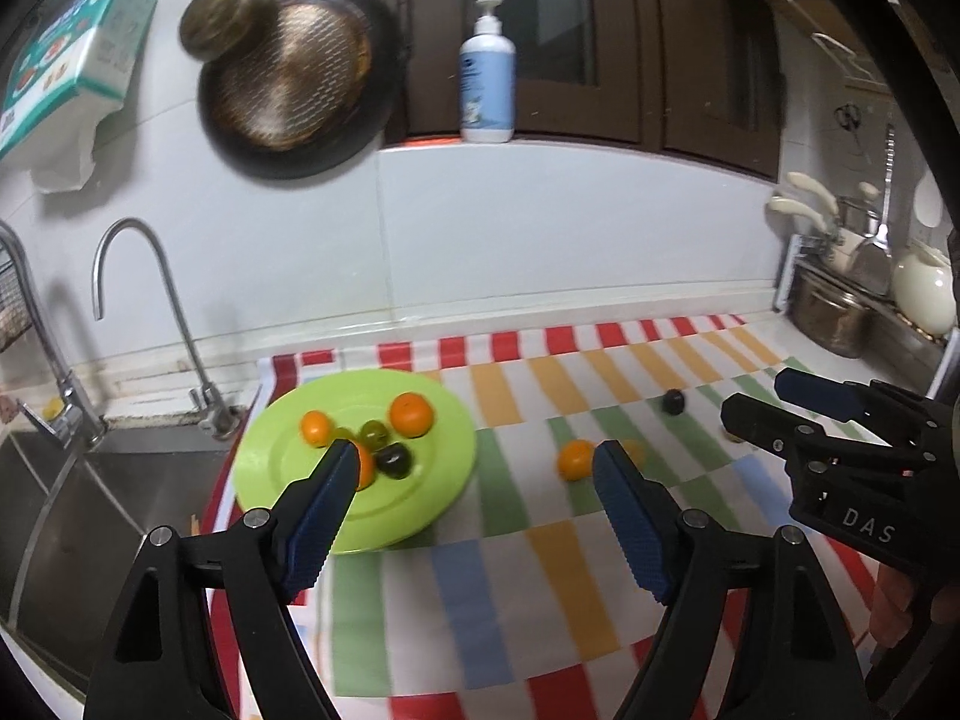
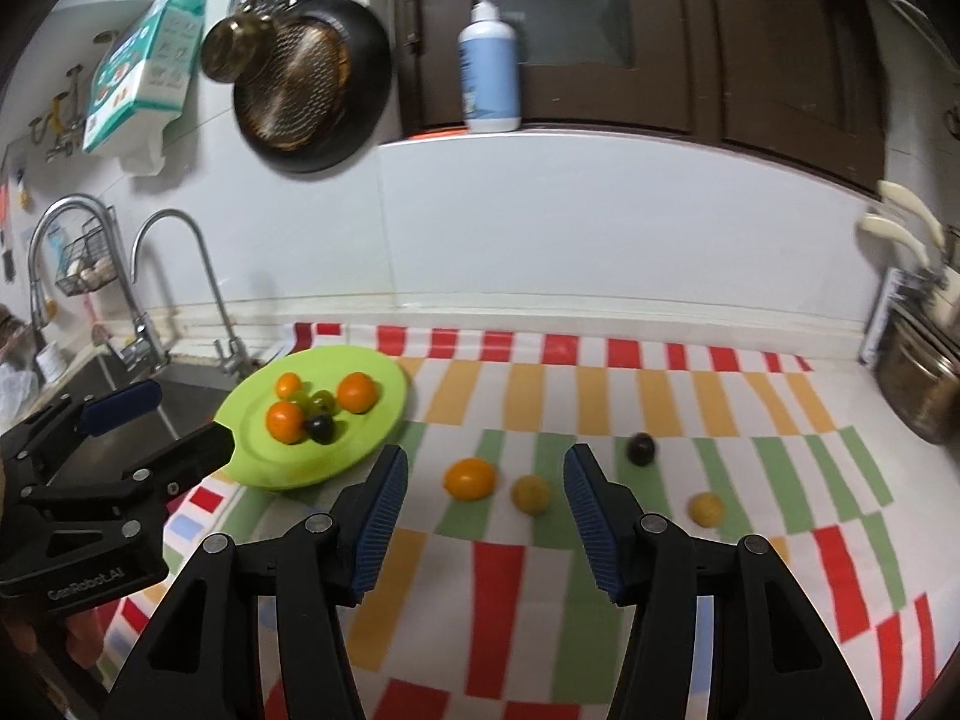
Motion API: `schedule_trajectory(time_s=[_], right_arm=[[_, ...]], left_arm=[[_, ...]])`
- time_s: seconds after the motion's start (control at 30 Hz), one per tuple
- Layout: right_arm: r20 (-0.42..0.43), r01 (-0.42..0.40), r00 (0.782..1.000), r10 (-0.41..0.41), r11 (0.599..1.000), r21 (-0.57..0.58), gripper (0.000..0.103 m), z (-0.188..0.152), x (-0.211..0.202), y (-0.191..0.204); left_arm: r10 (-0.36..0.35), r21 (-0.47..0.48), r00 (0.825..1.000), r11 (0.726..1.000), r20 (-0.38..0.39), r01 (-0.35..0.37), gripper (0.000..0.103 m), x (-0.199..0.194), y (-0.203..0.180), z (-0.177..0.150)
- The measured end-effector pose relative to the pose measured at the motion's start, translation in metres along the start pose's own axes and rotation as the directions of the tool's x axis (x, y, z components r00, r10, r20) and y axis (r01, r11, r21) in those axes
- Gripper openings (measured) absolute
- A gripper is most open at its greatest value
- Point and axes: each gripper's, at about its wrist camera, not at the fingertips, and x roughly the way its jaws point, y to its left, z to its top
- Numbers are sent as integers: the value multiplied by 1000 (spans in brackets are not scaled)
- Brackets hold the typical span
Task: Organize fruits
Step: 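Move the left tool to a yellow round fruit while the right tool approaches another yellow fruit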
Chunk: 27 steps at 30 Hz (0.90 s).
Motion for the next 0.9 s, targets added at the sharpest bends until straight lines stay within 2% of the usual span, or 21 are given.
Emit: schedule_trajectory(time_s=[0.43, 0.9], right_arm=[[21, 96, 995, -97, 995, 35, 55, -10, -29, -47], [-11, 114, 994, -113, 992, 48, 55, -16, -22, -89]], left_arm=[[-44, -2, 999, 999, 24, 44, 79, -1, -49, 6], [-74, 31, 997, 997, 4, 74, 79, 23, -87, 4]])
